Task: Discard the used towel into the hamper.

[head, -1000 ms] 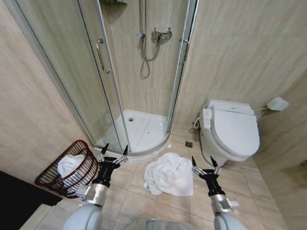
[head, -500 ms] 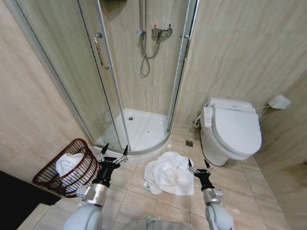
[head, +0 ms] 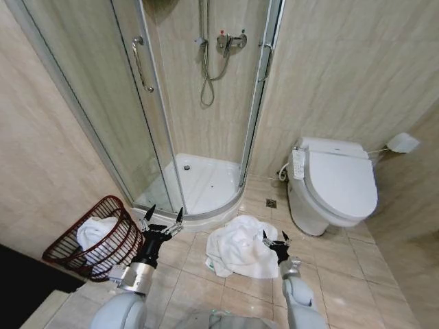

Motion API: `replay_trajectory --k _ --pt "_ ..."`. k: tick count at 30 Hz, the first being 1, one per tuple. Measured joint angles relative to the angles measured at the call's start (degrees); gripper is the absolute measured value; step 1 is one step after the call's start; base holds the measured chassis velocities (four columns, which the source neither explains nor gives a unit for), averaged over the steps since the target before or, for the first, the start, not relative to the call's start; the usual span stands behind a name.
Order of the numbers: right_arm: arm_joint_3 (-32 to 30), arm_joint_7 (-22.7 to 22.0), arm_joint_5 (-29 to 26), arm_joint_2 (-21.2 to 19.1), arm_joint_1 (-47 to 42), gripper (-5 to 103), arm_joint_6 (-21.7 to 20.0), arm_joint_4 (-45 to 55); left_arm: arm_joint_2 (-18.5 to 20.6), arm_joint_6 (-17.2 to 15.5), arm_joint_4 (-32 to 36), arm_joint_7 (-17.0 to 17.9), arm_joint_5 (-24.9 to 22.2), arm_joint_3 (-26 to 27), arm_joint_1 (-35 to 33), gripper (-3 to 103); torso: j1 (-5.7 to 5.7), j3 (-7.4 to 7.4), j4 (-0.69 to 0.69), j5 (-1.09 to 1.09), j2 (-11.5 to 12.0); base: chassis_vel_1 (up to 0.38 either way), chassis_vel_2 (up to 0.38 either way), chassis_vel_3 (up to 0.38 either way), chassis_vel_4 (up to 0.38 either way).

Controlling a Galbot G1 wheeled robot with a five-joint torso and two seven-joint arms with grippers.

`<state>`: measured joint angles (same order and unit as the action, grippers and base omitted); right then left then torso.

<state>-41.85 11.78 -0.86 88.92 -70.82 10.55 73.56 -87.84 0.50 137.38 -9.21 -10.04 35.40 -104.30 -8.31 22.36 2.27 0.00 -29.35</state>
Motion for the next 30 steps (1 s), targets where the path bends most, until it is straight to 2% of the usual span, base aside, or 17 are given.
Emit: replay_trajectory --k 27,30 --pt "-0.11 -0.87 5.13 -1.24 23.6 100 -4.23 -36.51 0.0 0.0 0.0 0.0 0.0 0.0 0.0 99 2.32 -4.02 0.02 0.0 6.35 0.0 0.0 0.0 0.0" --pt "2.25 -0.93 3.97 -1.17 23.06 100 -5.86 -34.57 0.0 0.0 0.0 0.0 0.0 0.0 0.0 99 2.57 -4.35 -0.03 -0.03 6.92 0.0 0.0 0.0 0.0"
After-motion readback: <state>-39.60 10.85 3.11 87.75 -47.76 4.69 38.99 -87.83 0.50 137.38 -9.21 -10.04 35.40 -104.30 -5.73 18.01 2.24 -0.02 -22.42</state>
